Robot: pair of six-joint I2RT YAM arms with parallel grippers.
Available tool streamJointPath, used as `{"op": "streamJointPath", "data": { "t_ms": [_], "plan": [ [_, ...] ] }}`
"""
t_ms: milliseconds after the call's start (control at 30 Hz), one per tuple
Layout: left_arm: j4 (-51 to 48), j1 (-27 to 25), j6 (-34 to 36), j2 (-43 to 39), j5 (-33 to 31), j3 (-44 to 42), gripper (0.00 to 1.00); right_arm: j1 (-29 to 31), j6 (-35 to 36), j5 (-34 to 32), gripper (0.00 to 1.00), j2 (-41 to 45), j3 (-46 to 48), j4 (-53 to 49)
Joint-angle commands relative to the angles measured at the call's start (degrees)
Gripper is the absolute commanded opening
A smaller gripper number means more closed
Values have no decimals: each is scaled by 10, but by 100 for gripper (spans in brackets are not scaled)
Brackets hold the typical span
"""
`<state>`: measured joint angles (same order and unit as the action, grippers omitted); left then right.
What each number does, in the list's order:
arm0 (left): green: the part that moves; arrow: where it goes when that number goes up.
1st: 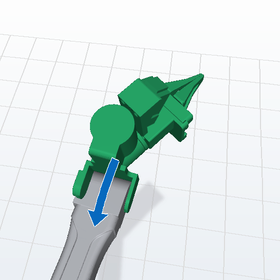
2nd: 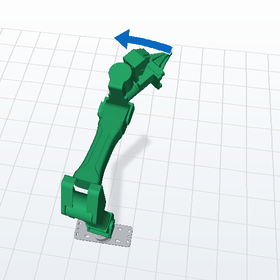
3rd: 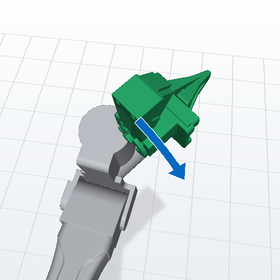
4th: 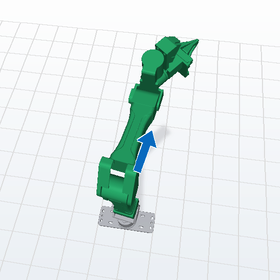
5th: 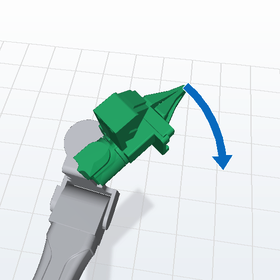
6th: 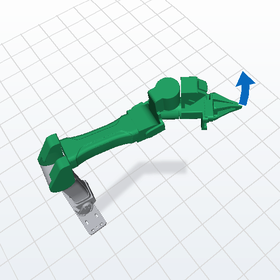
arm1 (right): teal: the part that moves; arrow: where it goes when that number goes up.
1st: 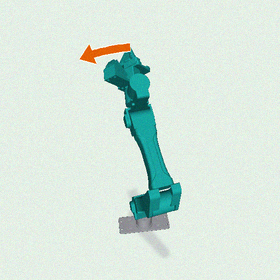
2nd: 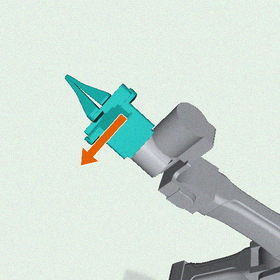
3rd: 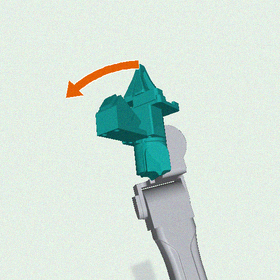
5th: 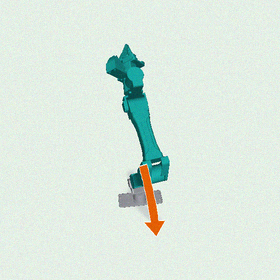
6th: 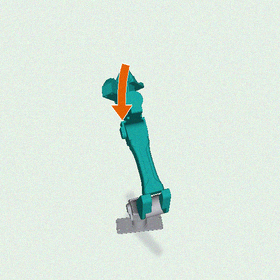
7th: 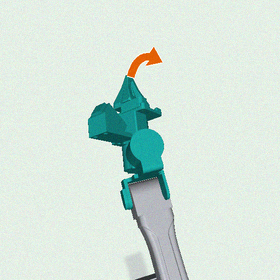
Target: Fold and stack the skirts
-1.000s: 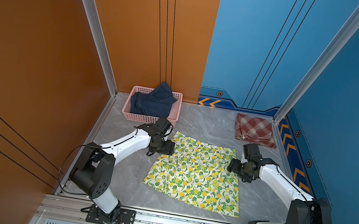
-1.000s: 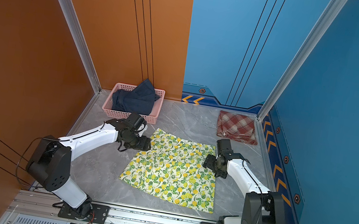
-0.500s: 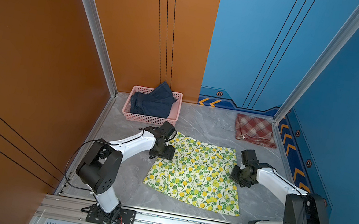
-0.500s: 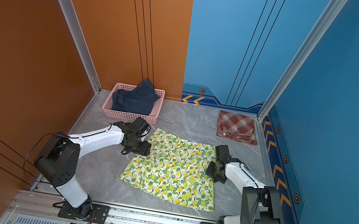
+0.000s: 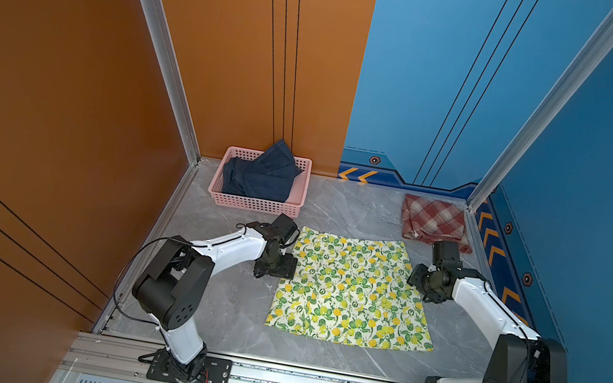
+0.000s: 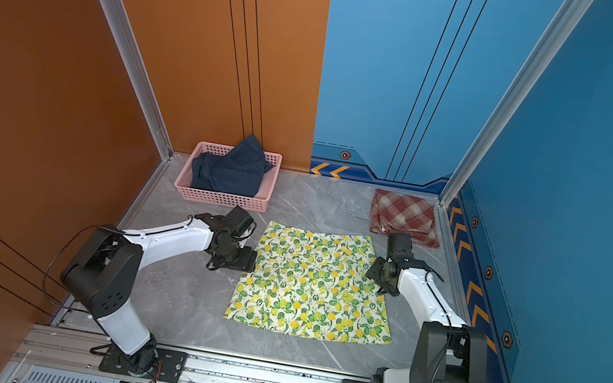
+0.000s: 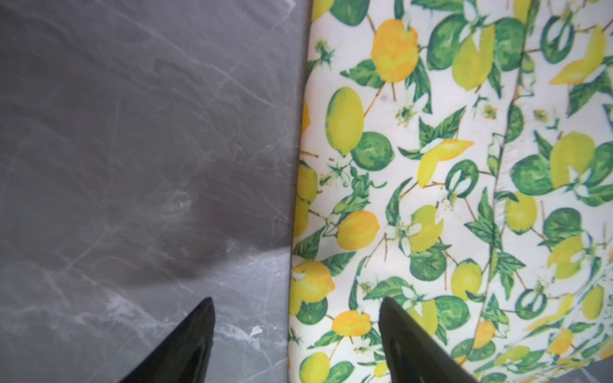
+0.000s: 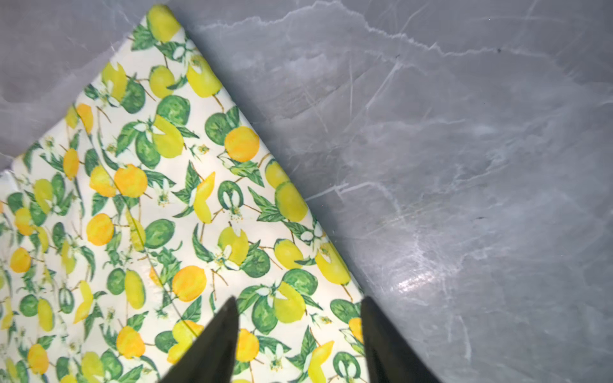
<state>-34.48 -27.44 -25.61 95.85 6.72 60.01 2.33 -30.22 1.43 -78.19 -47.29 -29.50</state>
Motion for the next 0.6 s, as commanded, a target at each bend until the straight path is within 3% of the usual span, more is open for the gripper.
{"op": "streamJointPath", "data": {
  "t_ms": [0, 200, 567],
  "plan": [
    [17, 1, -13, 0, 19, -6, 79, -12, -13, -9, 76, 54, 40, -19],
    [34, 1, -22, 0, 16, -18, 78, -37, -26, 24, 80, 113, 100, -22],
    [61, -2, -34, 10, 14, -35, 78, -45, -9, 58, 75, 82, 141, -4]
  ]
}}
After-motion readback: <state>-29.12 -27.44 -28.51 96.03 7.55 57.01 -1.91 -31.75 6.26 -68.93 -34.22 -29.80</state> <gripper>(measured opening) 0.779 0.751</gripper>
